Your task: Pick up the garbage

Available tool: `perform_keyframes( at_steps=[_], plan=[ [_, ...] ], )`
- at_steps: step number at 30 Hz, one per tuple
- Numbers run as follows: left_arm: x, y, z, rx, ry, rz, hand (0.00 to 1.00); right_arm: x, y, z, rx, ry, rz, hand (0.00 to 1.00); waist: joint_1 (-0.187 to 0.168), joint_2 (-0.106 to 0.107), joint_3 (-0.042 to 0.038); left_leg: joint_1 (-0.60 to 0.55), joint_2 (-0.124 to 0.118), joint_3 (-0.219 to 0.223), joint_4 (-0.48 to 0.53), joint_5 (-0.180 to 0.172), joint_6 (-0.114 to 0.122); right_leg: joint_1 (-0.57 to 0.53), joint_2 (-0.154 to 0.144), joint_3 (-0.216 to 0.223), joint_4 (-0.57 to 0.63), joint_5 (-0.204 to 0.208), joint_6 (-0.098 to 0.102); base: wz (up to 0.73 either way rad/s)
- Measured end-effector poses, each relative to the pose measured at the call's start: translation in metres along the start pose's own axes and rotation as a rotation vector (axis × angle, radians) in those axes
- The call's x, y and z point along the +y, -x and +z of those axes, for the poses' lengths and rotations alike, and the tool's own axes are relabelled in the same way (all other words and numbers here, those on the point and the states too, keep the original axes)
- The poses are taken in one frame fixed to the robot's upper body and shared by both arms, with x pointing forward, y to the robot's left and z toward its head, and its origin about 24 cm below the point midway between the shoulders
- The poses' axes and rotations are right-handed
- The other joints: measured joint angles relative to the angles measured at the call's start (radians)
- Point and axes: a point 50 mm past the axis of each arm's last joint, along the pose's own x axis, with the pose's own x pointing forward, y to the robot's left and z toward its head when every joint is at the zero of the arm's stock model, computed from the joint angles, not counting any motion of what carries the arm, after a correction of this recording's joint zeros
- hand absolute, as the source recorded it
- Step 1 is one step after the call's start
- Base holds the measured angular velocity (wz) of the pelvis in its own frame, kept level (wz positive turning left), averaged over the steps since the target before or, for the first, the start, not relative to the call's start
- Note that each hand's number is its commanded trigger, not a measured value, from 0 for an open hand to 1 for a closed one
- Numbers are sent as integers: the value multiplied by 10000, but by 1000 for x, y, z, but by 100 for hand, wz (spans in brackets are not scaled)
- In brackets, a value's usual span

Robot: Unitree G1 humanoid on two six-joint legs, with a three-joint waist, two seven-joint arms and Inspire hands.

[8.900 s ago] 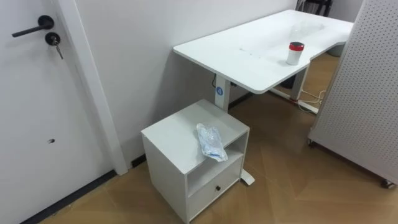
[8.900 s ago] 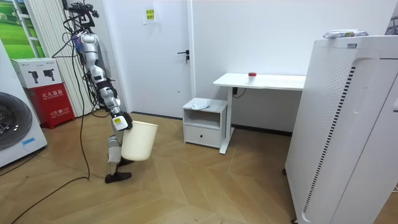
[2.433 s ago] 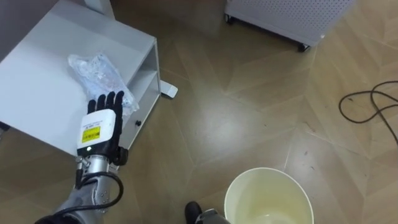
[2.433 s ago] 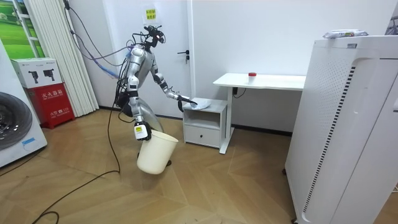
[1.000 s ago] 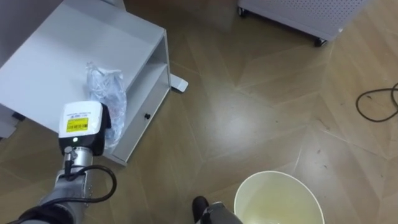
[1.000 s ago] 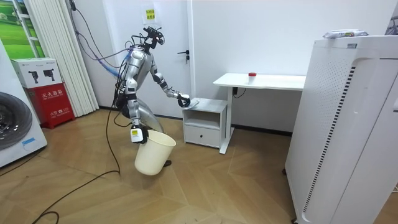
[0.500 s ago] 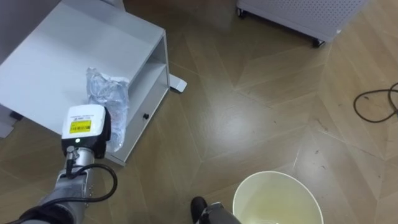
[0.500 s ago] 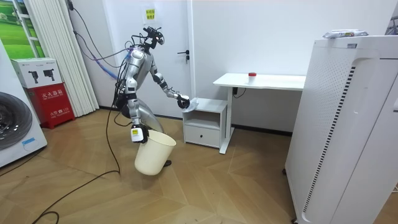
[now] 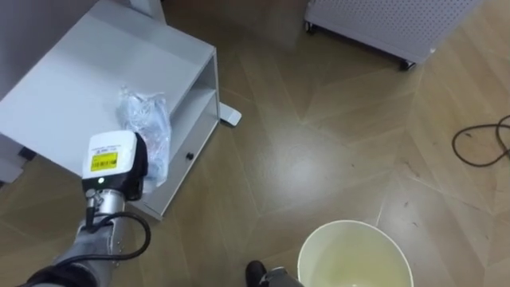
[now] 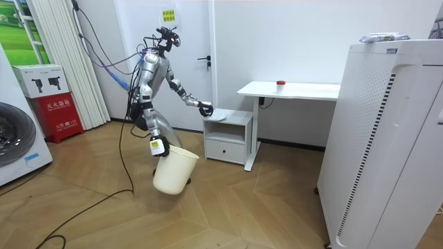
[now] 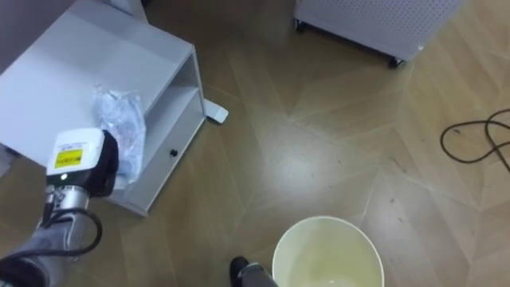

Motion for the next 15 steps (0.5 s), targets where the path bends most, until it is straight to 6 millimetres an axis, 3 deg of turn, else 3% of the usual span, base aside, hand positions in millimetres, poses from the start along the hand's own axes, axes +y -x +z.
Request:
perform_keyframes(
  at_steps=[3, 8, 15],
  plan=[
    [2, -1, 16, -489, 820, 434, 100, 4, -1, 8, -440, 302, 0, 100, 309, 0, -7, 311, -51, 43, -331, 124, 28, 314, 32, 28, -331, 102, 27, -2],
    [-9, 15, 36, -799, 2309, 351, 100, 12, -4, 24, -1170, 633, 0, 100, 786, 26, -19, 920, -179, 199, -803, 220, 12, 801, -93, -31, -583, 89, 35, 1],
    [-16, 28, 83, -1672, 3993, -183, 100, 33, -8, 71, -2760, 1776, 449, 100, 1281, 1, -67, 1043, -505, 54, -1099, 370, 71, 981, -402, -220, -676, 59, 89, 12]
  ],
)
